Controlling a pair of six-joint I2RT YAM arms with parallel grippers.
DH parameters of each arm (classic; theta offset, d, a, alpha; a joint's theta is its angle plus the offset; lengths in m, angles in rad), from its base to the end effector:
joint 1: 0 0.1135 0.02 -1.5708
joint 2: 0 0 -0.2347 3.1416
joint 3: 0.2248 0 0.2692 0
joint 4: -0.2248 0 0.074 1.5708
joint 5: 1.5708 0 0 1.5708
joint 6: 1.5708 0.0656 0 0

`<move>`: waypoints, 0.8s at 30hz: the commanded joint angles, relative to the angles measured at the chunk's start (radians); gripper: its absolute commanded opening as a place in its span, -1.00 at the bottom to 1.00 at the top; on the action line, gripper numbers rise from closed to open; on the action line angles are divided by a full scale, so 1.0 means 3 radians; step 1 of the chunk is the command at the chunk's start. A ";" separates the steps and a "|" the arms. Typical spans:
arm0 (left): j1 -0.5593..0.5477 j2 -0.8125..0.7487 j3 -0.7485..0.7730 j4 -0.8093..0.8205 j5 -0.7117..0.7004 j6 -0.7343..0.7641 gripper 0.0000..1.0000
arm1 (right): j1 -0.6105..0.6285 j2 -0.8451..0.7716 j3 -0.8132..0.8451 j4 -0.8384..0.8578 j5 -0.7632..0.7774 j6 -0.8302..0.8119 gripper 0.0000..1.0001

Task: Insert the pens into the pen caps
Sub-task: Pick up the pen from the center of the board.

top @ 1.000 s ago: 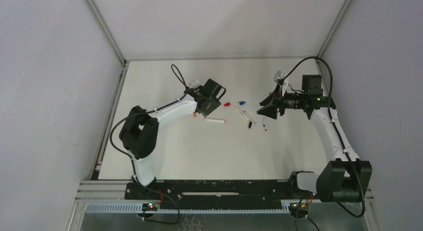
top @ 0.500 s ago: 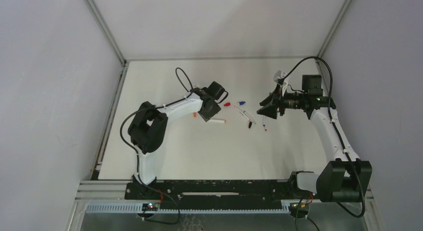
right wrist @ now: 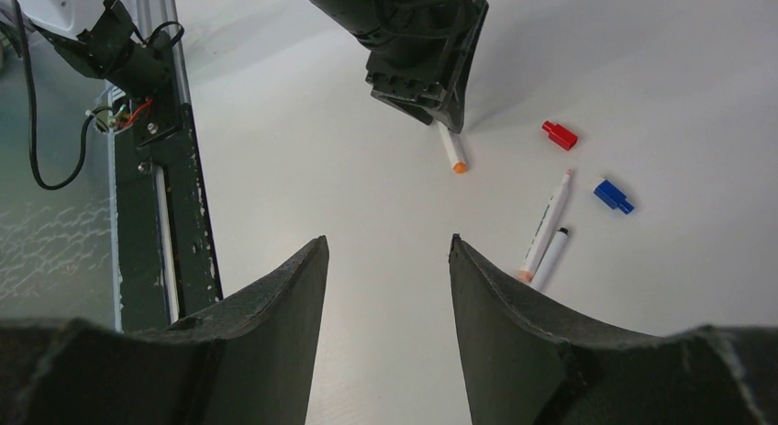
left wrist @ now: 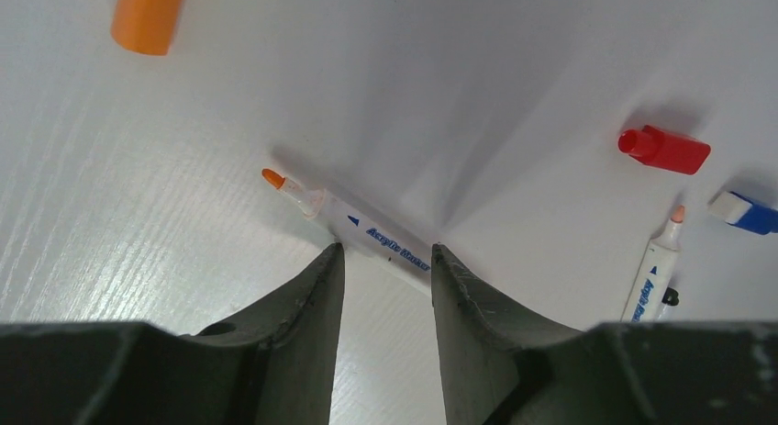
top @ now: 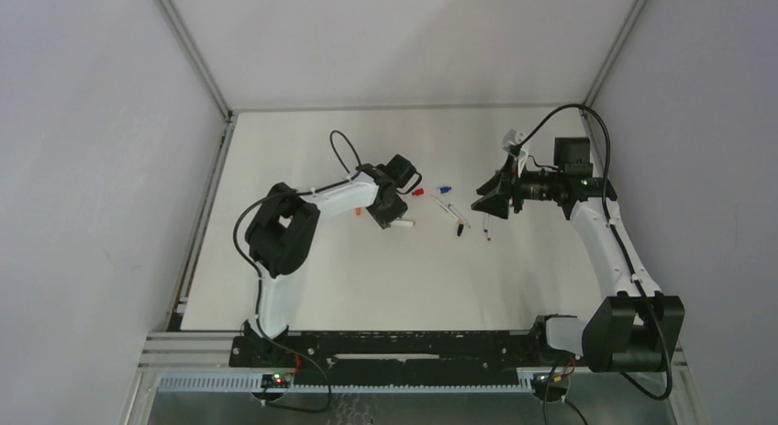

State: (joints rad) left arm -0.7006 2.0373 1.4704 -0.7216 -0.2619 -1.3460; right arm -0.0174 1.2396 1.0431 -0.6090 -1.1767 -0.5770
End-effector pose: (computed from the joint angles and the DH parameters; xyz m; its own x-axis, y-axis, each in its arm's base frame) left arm 0.3301 -0.2561 0.1009 -0.7169 -0.6271 -0.3045 -0.5892 0.7785 -0.2161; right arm 0.2825 0.0557 0.2715 -0.2591 -0.2050 -0.9438 -0.9238 0.3379 0.1802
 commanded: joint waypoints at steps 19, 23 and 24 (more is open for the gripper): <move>0.0086 -0.0018 -0.0026 -0.0489 0.0314 0.0759 -0.80 | 0.0030 -0.0036 0.0045 0.0065 -0.0025 0.0026 0.19; 0.0082 -0.0216 -0.0263 -0.0495 0.0187 0.1057 -0.80 | 0.0033 -0.0033 0.0043 0.0064 -0.0030 0.0030 0.19; 0.0077 -0.0228 -0.0292 -0.0517 0.0127 0.1139 -0.84 | 0.0033 -0.0031 0.0045 0.0066 -0.0030 0.0031 0.19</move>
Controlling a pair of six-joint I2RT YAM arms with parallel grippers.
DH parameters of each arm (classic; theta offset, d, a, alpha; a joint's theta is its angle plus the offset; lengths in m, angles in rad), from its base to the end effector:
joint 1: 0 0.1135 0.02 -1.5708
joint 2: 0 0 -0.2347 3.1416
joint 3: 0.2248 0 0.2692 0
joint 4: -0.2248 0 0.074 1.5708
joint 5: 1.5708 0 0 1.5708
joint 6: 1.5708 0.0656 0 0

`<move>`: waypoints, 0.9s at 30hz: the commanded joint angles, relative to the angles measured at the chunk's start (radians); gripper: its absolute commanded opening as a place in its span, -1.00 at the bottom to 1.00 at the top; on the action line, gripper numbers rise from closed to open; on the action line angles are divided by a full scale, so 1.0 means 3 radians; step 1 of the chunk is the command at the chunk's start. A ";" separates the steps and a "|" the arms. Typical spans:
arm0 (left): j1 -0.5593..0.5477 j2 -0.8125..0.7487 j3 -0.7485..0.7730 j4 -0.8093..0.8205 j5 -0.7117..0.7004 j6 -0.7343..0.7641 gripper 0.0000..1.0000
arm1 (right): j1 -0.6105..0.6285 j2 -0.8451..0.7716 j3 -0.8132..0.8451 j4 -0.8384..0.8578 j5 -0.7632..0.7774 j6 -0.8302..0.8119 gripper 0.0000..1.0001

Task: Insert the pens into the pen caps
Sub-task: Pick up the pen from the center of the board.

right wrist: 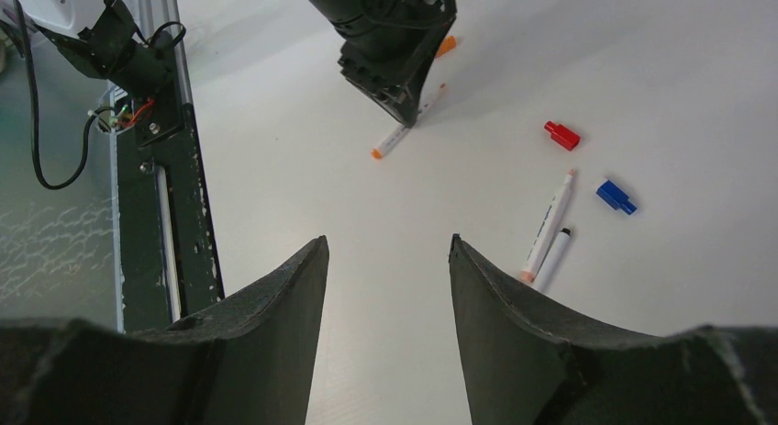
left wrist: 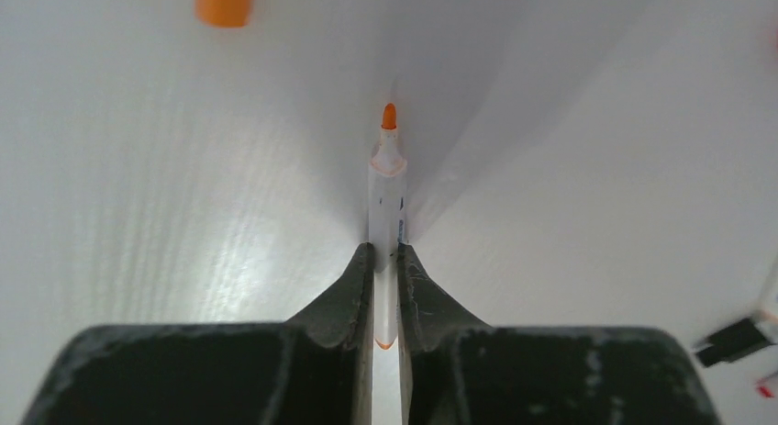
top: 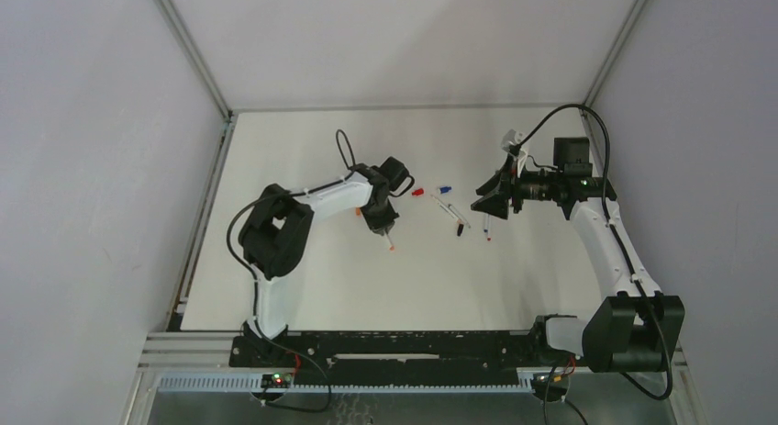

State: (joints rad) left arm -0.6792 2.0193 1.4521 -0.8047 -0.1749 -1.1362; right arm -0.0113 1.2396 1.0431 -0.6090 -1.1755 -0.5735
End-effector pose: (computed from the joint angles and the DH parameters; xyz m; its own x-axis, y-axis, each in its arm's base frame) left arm 0.3205 -0.2441 0.0987 -0.8580 -0.4553 -0.2379 -0.4426 0.8902 -0.1074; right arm 0.2822 0.0574 0.2715 -0.2613 -0.2060 -0.9430 -0.9246 0.3340 0.1832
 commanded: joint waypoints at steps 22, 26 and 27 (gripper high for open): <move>0.0084 0.0005 -0.0948 0.0570 0.0257 0.1400 -0.39 | 0.0010 -0.0041 0.0046 0.0053 -0.0060 0.0019 0.19; 0.0192 -0.0201 -0.1193 0.0813 0.0307 0.1452 -0.25 | 0.0013 -0.0047 0.0046 0.0056 -0.0065 0.0021 0.19; 0.0208 -0.0229 -0.1211 0.0828 0.0293 0.1482 -0.25 | 0.0011 -0.0050 0.0045 0.0059 -0.0067 0.0024 0.19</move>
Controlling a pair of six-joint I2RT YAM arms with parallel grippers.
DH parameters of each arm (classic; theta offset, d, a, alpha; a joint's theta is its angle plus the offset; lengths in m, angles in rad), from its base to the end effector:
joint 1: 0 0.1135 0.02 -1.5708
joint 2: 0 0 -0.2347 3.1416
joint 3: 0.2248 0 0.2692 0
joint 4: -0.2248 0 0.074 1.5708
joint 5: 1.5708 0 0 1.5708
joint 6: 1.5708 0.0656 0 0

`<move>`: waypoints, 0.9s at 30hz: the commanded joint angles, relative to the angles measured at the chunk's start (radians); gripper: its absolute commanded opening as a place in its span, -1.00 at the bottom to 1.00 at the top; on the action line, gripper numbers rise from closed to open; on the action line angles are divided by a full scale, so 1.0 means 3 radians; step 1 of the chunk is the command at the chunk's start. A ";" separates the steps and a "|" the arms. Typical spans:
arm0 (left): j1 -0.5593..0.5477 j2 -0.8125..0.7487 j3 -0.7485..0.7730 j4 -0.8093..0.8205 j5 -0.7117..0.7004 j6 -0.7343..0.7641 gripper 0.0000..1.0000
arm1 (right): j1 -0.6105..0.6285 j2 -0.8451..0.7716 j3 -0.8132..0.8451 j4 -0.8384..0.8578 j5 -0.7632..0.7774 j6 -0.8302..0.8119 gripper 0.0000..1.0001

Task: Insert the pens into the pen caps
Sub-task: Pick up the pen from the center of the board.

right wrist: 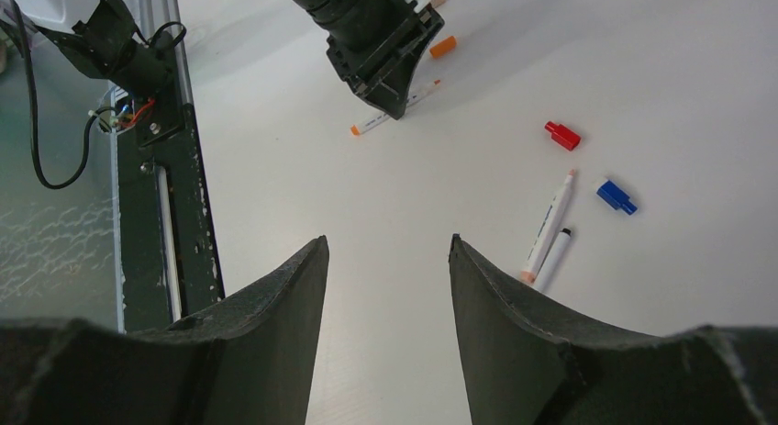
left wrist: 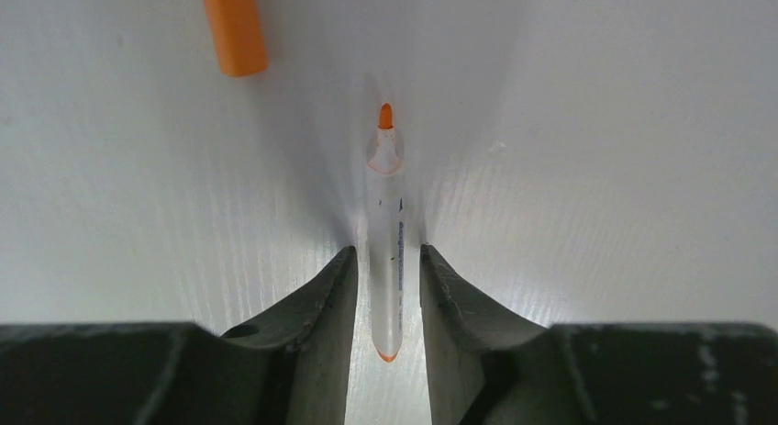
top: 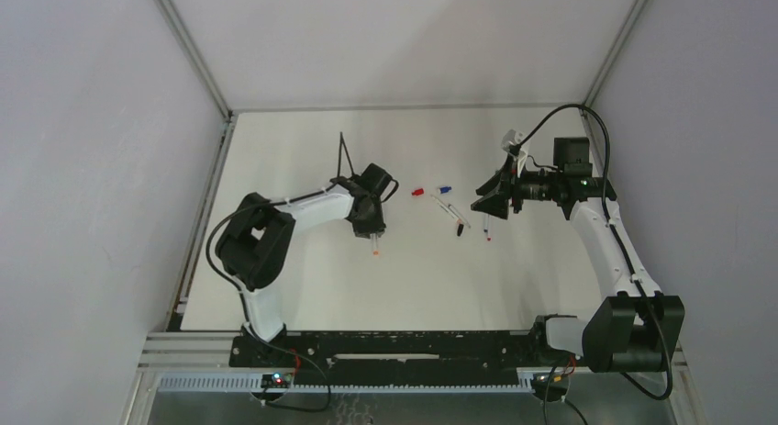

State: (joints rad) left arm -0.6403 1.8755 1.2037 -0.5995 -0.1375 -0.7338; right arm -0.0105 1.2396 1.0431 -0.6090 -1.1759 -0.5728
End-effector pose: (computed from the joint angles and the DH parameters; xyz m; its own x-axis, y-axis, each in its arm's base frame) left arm 0.3054 -0.2163 0.0882 -0.9436 -0.1242 -0.3068 -0.0977 0.9901 -0.1003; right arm 0.2821 0.0576 0.2715 -0.2617 -0.2058 -0.9430 -0.9248 0.3330 0.1840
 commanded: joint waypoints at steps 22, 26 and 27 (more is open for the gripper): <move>0.0106 0.0501 -0.0066 -0.0379 -0.0293 0.0469 -0.56 | 0.0025 -0.0102 0.0046 0.0036 -0.0149 0.0003 0.19; 0.0104 0.0435 -0.0078 -0.0364 -0.0308 0.0473 -0.97 | 0.0025 -0.0117 0.0043 0.0028 -0.0169 -0.0007 0.19; 0.0100 0.0393 -0.0095 -0.0357 -0.0333 0.0466 -1.00 | 0.0025 -0.0122 0.0043 0.0026 -0.0178 -0.0011 0.19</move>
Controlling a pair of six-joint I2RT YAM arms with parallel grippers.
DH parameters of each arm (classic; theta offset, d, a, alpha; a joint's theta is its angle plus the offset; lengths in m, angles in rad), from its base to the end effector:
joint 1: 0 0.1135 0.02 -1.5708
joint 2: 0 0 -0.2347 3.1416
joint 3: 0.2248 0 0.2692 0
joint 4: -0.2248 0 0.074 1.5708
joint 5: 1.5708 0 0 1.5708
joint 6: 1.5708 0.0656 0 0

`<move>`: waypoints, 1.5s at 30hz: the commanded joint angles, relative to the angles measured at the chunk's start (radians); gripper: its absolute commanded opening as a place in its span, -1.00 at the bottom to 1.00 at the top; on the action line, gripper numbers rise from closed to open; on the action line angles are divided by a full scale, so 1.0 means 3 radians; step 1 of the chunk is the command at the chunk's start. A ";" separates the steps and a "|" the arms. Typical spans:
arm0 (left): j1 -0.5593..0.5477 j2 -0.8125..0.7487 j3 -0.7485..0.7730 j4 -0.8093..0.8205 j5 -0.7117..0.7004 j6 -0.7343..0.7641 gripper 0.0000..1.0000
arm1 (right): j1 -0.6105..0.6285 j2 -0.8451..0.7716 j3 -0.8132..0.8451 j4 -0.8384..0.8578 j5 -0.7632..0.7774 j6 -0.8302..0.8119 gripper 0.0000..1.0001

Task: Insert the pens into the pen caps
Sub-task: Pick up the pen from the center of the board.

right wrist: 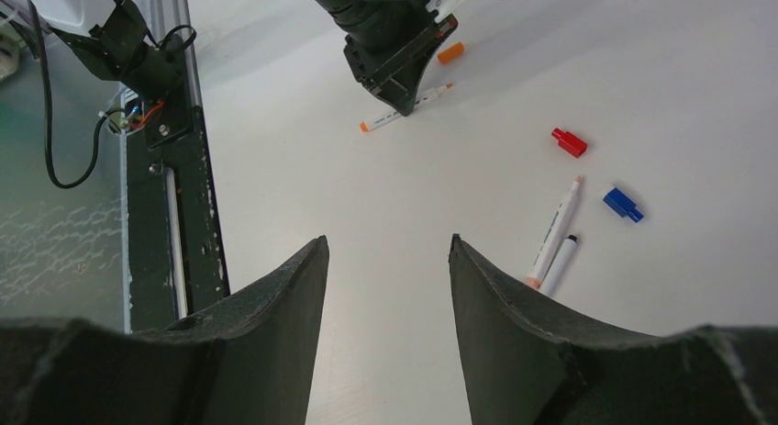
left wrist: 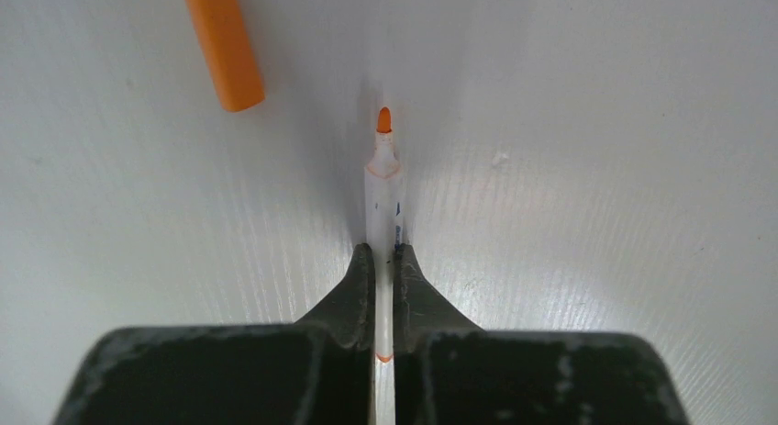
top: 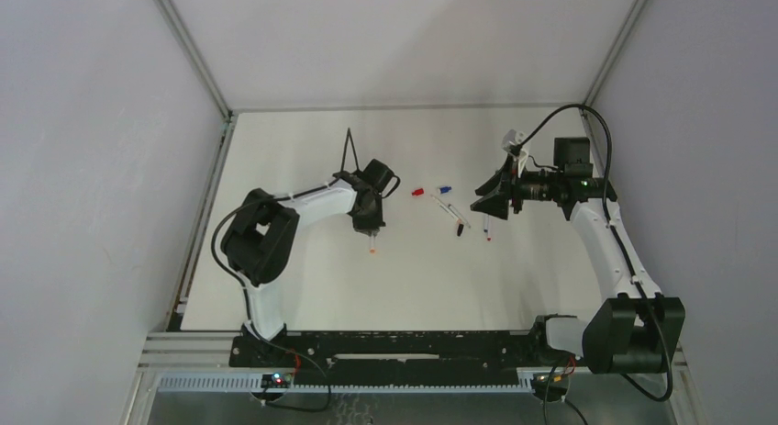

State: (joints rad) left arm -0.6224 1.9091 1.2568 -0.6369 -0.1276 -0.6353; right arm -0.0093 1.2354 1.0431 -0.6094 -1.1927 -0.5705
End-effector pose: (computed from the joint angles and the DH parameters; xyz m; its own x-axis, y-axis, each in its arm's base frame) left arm 0.3148 -0.2156 0.0897 -0.9543 -0.0397 -0.2962 -0.0208 0.9976 -0.0665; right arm 0.2807 0.0584 0.2733 -0.2575 -0.1970 -0.9460 -0.9291 0.3194 0.1864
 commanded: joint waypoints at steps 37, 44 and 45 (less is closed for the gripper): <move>-0.0353 -0.2644 -0.1858 0.3429 0.0290 -0.0871 -1.00 | 0.1652 0.0100 -0.0859 0.2869 0.0599 0.3067 0.53; -0.0526 -0.2520 -0.1815 0.3644 0.0331 -0.0960 -1.00 | 0.1582 0.0064 -0.0859 0.2950 0.0790 0.3225 0.46; -0.0552 -0.2493 -0.1802 0.3667 0.0340 -0.0972 -1.00 | 0.1581 0.0060 -0.0860 0.2948 0.0820 0.3219 0.45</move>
State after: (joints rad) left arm -0.7620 1.1366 0.6910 0.3798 -0.0460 -0.8997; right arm 0.4713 1.2671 0.7834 0.2142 -0.9928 0.3355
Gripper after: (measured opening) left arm 0.029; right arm 0.734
